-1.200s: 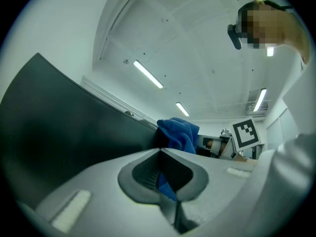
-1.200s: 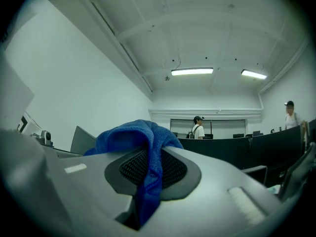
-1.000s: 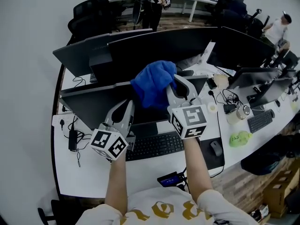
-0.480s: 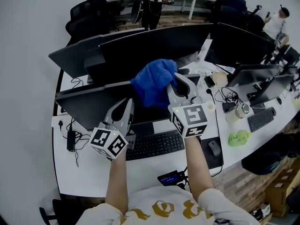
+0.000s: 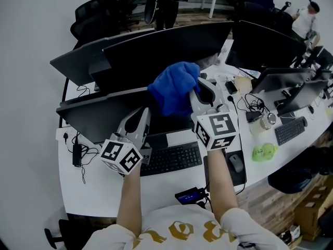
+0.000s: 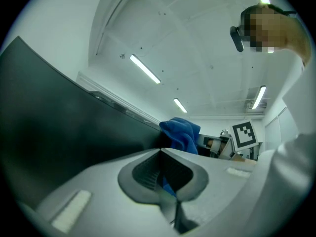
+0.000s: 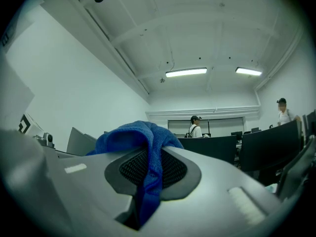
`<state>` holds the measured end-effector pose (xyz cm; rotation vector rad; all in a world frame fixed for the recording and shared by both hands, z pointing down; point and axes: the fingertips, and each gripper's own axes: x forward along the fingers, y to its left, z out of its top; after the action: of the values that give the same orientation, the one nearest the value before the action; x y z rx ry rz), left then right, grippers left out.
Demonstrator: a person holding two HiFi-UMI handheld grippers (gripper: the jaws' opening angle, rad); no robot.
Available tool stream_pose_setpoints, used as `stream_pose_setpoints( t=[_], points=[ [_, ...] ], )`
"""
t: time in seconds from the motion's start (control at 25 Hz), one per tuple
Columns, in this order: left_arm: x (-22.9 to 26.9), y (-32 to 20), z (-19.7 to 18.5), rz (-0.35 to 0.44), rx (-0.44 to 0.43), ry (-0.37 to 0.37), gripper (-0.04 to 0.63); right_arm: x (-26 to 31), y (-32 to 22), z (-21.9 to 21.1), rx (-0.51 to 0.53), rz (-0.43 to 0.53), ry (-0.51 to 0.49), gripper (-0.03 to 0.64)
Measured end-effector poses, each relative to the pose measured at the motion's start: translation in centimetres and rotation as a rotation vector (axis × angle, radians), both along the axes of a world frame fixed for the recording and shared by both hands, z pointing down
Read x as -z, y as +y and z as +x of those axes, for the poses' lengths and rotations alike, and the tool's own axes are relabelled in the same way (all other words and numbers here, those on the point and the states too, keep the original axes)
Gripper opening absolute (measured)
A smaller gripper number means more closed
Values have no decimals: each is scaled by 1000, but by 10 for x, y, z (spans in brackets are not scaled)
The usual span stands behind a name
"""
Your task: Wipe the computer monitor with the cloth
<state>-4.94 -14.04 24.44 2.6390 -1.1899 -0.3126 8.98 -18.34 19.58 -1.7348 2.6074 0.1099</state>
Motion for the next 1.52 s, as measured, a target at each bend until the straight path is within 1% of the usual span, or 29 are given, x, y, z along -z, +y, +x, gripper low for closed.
stream_pose_setpoints(
  t=[0.16,0.32,0.48,0.56,0.8,1.0,1.12,1.28,1.4,1.52],
  points=[
    [1,-1,8,5,0,17,0,0,-1,13,-5,-2,-12,77],
    [-1,-2,20,3,-8,10,0,-1,-1,24,-8,2,-17,77],
    [-4,-6,28,-9,-7,32,0,-1,-3,34,5,2,-24,77],
    [-4,-5,31,-13,-7,31,0,-1,-3,38,9,3,-26,77],
    [-2,-5,41,14,6,47,0,0,-3,54,6,17,-52,77],
    [-1,-6,49,3,15,36,0,0,-4,68,13,22,-99,77],
    [-3,-5,55,-3,20,34,0,0,-3,72,24,20,-109,77],
    [-8,-5,61,0,22,41,0,-2,-4,83,58,-13,-187,77],
    [-8,-4,65,-16,29,32,0,-3,-5,89,82,-30,-258,77],
    [-10,-5,69,-17,27,29,0,-3,-6,92,98,-40,-283,77]
  ],
)
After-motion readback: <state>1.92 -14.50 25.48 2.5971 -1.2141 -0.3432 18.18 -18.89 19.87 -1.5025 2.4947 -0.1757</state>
